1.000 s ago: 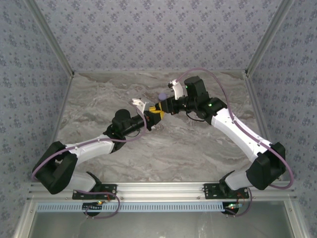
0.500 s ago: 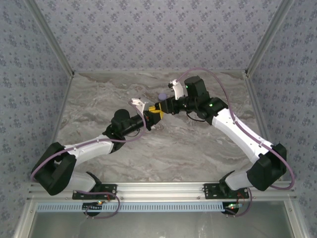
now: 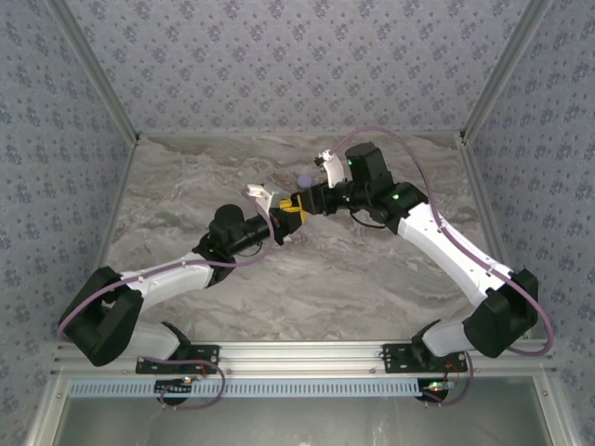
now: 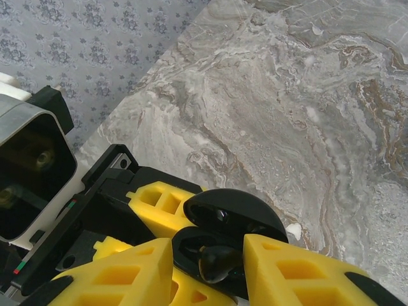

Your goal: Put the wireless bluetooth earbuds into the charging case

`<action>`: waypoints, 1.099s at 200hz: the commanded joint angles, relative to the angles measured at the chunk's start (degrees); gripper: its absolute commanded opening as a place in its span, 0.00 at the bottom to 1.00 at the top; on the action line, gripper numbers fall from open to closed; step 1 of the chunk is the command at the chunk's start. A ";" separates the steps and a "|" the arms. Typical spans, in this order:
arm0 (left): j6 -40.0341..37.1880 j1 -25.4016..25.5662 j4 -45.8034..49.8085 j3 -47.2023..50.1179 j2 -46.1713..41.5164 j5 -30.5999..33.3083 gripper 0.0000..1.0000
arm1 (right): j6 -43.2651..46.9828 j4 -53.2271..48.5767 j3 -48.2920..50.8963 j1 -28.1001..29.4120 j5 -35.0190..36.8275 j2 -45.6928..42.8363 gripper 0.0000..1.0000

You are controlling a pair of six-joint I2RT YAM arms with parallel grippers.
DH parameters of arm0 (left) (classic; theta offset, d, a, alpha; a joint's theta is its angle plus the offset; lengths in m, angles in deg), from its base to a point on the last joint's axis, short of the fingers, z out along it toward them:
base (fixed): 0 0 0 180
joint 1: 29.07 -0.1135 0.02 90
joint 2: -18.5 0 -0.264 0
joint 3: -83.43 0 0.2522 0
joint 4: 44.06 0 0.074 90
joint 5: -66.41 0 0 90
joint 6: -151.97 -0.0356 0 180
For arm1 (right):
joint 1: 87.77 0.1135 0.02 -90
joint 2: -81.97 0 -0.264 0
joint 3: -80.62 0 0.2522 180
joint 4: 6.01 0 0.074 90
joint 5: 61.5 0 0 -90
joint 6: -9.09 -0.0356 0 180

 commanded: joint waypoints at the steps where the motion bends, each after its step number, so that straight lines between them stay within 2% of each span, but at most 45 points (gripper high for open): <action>1: -1.21 0.25 -1.73 -2.79 -1.78 -0.15 0.20 | 1.19 -3.14 -1.88 0.52 0.36 -0.58 0.36; 86: -1.51 0.23 -2.91 -2.96 -1.66 -2.40 0.20 | 2.97 -5.79 -2.96 0.98 -0.25 0.40 0.25; 146: -2.10 0.24 -3.34 -3.10 -1.78 -5.63 0.21 | 5.50 -9.16 -4.32 1.09 0.51 0.52 0.25; 180: -2.54 0.23 -3.05 -3.41 -1.78 -7.32 0.21 | 5.53 -9.38 -4.70 1.16 0.45 0.46 0.32; 220: -3.02 0.28 -1.90 -3.44 -1.96 -7.45 0.21 | 5.45 -9.56 -4.98 1.16 0.98 0.52 0.33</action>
